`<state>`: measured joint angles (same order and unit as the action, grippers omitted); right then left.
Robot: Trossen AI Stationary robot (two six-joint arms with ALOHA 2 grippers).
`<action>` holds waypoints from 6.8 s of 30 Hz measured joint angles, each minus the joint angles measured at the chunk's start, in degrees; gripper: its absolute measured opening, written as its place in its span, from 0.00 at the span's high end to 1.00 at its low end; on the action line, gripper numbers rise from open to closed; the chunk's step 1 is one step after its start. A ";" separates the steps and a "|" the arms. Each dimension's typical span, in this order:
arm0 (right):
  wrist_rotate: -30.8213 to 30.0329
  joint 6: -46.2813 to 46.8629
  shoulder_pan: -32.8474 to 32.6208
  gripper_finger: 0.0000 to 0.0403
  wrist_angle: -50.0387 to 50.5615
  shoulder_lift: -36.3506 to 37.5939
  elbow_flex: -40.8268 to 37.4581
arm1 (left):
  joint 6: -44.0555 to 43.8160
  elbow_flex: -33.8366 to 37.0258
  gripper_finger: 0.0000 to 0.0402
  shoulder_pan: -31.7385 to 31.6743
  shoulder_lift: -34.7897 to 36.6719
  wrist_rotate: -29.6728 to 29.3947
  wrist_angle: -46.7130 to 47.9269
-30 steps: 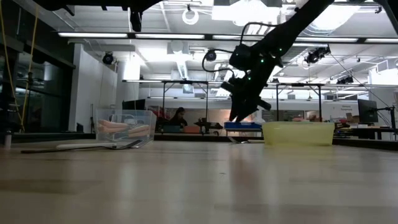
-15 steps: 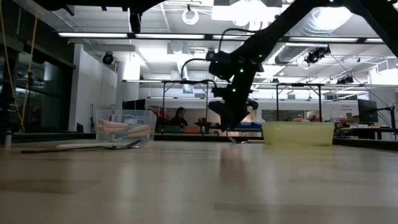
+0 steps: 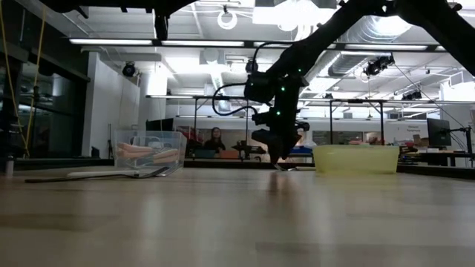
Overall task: Sort silverware by color (type)
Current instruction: Put the white fork into the yellow bin
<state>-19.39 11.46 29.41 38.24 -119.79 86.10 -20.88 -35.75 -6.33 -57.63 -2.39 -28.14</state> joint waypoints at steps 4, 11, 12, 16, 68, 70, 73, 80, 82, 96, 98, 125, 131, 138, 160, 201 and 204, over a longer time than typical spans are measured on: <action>-1.80 -0.02 -0.19 0.55 -0.34 0.00 -0.01 | 0.00 0.00 1.00 0.00 0.00 0.00 0.00; -1.63 0.31 -0.20 0.55 0.11 0.00 -0.01 | -0.07 0.00 1.00 0.00 0.00 0.00 0.00; -1.57 0.31 -0.20 0.55 0.13 0.00 -0.01 | -0.07 0.00 1.00 0.00 0.00 0.00 -0.02; -1.27 0.46 -0.32 0.55 0.58 -1.46 0.00 | -0.09 0.00 1.00 0.00 0.00 0.00 -0.03; 0.77 -2.90 -5.96 1.00 -0.26 1.94 -0.12 | -1.45 0.00 1.00 -0.02 -0.02 1.60 0.00; 2.12 -2.99 -6.81 1.00 0.00 3.84 -0.12 | -1.46 0.00 1.00 -0.02 -0.02 2.36 0.00; 3.20 -4.05 -7.73 1.00 -0.13 7.67 -0.12 | -1.46 0.00 1.00 -0.01 -0.02 2.38 0.02; 9.58 -4.31 -8.20 0.99 1.56 19.25 -0.12 | -1.46 0.00 1.00 -0.02 -0.02 2.34 0.02; 10.24 -4.24 -8.20 0.99 2.28 22.92 -0.10 | -1.33 0.02 1.00 -0.01 -0.02 2.33 0.04; 23.16 4.45 -9.17 1.00 -1.92 49.32 -11.78 | 6.63 0.02 1.00 -0.01 -0.02 1.64 -3.77; 26.41 9.15 -10.53 1.00 -5.96 53.52 -17.48 | 7.84 0.02 1.00 0.00 -0.02 1.64 -4.25; 26.67 13.30 -17.80 1.00 -15.64 57.22 -23.59 | 11.10 -5.07 1.00 0.02 -0.04 2.95 7.76; 15.89 0.02 -6.37 1.00 8.05 53.20 -9.24 | 11.10 -5.07 1.00 -0.02 -0.03 2.67 7.78; 13.85 -4.46 6.59 1.00 19.72 42.52 -0.34 | 11.10 -5.07 1.00 0.00 -0.02 0.26 7.78; 12.42 -7.39 20.22 1.00 26.95 16.61 -0.78 | 11.08 -5.07 1.00 -0.02 0.00 -0.90 7.82; 32.79 8.17 -19.47 1.00 -57.61 54.82 -43.44 | 11.08 -5.07 1.00 0.00 0.00 0.39 10.32; 32.77 9.18 -19.45 1.00 -57.44 54.80 -43.44 | 11.08 -5.07 1.00 0.00 0.00 0.39 10.36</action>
<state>13.39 20.64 9.96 -19.20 -64.99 42.65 -9.80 -40.82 -6.33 -57.63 -2.00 -17.78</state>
